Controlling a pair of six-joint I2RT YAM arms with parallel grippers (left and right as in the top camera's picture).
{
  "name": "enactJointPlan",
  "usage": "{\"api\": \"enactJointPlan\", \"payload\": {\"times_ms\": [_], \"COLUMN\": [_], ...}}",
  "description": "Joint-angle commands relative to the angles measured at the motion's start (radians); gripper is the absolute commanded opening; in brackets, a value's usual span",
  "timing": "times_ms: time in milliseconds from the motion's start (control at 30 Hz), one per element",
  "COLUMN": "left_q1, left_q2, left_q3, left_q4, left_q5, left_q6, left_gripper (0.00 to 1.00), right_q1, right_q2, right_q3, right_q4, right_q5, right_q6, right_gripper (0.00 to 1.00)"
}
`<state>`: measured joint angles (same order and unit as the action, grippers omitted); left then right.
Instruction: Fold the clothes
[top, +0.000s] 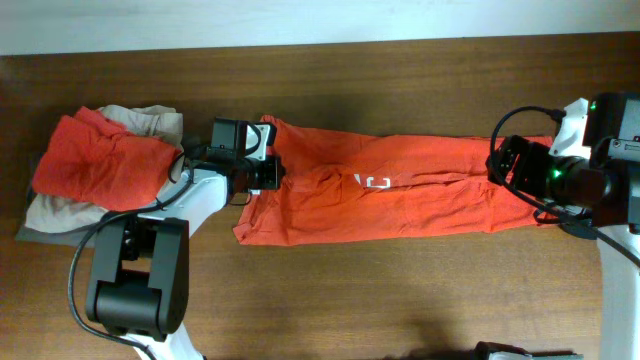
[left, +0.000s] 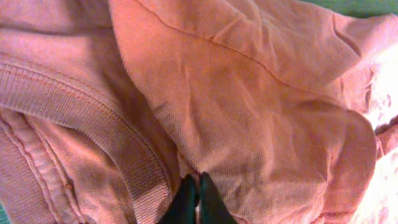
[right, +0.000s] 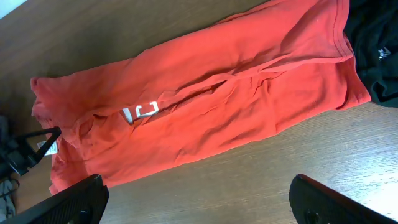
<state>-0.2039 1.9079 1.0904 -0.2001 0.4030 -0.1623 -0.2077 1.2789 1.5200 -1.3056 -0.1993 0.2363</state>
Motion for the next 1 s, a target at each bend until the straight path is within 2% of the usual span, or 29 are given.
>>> {"api": "enactJointPlan", "payload": {"times_ms": [0, 100, 500, 967], "left_q1": [0.000, 0.000, 0.000, -0.001], "left_q2": [0.016, 0.011, -0.018, -0.019], "left_q3": [0.022, 0.061, 0.307, 0.320], "left_q4": [-0.011, -0.064, -0.467, -0.726], "left_q5": [0.026, 0.040, 0.045, 0.045], "left_q6": [0.015, 0.015, 0.023, 0.022], "left_gripper": [0.00, 0.00, 0.00, 0.01], "right_q1": [-0.002, -0.002, -0.002, -0.002], "right_q2": [-0.003, -0.003, -0.003, -0.003], "right_q3": [0.002, 0.002, 0.002, 0.002], "right_q4": [0.003, 0.003, 0.003, 0.004], "right_q5": [0.002, 0.002, 0.021, 0.029], "right_q6": [0.005, 0.005, 0.005, 0.005], "right_gripper": [0.98, 0.98, 0.98, 0.98]}}
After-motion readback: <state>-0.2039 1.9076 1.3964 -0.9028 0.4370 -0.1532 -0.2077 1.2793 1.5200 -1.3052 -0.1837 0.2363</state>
